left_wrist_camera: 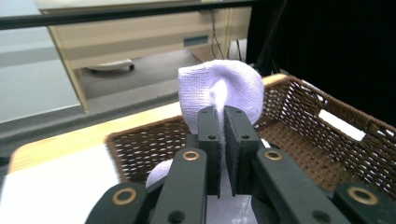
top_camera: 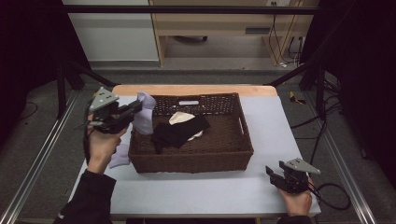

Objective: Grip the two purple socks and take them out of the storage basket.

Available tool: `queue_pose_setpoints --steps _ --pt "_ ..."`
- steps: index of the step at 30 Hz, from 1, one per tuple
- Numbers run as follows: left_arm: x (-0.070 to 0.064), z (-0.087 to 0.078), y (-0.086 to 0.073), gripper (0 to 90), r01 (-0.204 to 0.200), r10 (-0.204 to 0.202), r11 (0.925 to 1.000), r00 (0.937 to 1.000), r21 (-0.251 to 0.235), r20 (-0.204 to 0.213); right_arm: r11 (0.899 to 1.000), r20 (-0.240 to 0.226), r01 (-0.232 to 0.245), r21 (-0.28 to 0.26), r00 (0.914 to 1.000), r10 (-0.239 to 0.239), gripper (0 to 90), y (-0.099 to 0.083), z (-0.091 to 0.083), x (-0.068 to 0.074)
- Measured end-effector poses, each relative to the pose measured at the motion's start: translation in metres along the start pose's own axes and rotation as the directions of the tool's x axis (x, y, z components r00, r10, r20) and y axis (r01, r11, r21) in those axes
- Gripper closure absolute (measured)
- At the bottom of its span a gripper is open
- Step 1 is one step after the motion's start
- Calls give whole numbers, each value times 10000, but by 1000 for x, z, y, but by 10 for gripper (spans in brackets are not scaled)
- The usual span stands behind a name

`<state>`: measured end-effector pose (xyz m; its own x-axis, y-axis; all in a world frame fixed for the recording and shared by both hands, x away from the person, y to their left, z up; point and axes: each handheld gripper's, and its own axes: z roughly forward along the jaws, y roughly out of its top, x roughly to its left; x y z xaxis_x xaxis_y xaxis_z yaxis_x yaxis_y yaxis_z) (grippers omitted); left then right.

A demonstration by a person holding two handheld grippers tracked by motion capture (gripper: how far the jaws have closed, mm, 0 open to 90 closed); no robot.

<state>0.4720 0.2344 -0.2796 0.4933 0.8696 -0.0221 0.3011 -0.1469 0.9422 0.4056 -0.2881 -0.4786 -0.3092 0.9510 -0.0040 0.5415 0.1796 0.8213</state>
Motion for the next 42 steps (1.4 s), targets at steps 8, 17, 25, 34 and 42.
queue_pose_setpoints --steps 8,17,25,34,42 --pt "34 -46 -15 847 374 -399 9988 9958 -312 -829 10000 -20 -86 34 10000 86 412 0 -1 1" --pt "66 -59 -66 846 1064 -980 9933 9821 448 -1606 9999 -28 -94 35 10000 94 411 0 -1 1" --pt "73 -46 -105 845 1442 -1184 9807 9753 1317 -1865 10000 1 -31 38 10000 31 410 0 0 1" --pt "69 -20 -137 842 1558 -1183 9621 9779 2238 -1722 9999 -33 -48 120 10000 48 410 -1 0 2" --pt "63 2 -155 840 1505 -1060 9498 9796 2742 -1707 9999 12 47 114 10000 -47 410 -1 1 1"
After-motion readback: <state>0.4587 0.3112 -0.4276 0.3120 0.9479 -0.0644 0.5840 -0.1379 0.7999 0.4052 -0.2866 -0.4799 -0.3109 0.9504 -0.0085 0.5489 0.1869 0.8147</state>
